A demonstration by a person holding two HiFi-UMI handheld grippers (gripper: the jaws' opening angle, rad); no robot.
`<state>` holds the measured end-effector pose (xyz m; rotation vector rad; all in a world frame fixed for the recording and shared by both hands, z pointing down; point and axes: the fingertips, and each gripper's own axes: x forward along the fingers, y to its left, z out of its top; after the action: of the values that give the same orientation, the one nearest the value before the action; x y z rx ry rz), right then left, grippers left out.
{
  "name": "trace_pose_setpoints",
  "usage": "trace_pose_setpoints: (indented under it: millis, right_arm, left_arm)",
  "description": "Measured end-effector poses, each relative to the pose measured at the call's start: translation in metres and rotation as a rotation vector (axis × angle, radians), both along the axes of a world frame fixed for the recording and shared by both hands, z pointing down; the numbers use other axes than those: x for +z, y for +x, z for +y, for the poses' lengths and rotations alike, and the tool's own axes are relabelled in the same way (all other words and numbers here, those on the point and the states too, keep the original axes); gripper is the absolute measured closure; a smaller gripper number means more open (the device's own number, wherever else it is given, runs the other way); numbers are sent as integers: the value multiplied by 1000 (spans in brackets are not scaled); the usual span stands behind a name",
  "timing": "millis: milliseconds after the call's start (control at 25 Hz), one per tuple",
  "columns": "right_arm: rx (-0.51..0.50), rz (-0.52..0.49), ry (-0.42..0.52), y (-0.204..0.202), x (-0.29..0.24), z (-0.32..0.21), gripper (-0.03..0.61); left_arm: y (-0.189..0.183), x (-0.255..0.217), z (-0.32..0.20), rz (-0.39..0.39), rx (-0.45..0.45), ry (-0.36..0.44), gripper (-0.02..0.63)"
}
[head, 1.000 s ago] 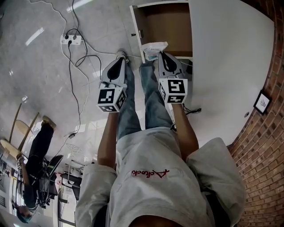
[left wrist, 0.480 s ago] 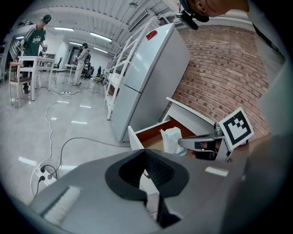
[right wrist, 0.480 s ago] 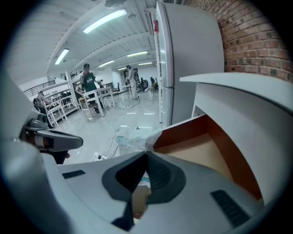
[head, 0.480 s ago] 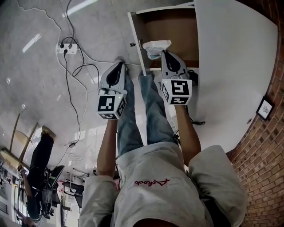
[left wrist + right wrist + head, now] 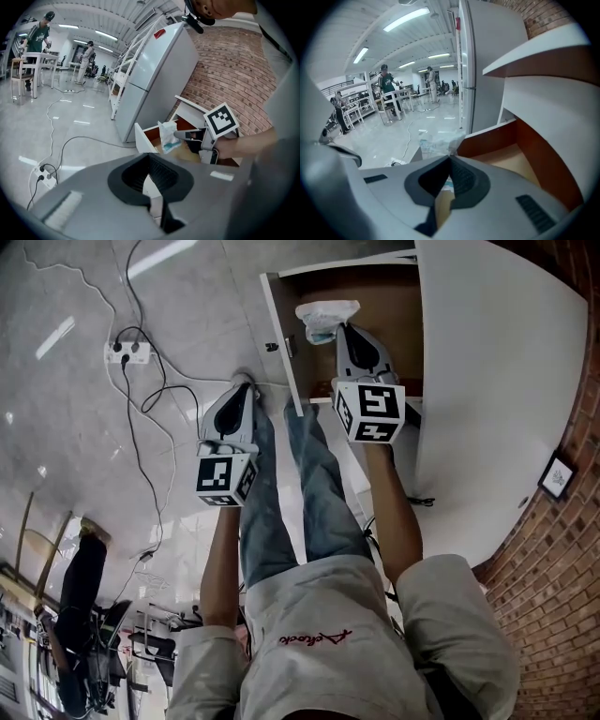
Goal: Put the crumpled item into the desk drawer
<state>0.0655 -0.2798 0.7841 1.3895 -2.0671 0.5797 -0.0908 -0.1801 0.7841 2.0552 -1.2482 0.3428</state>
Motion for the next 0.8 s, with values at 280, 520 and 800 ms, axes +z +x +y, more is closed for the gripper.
trace_pose_setpoints:
  millis: [280, 520, 800]
  right_arm:
    - [-5, 25, -25, -6, 22, -27, 566]
    - [26, 65, -108, 3, 59, -33, 566]
    - [51, 110, -218, 12, 98, -37, 566]
  left_arm:
    - [-1, 3, 1, 5, 8, 5, 604]
    - [-5, 6, 2, 0, 0, -1, 604]
    - [-5, 10, 6, 0, -3, -10, 604]
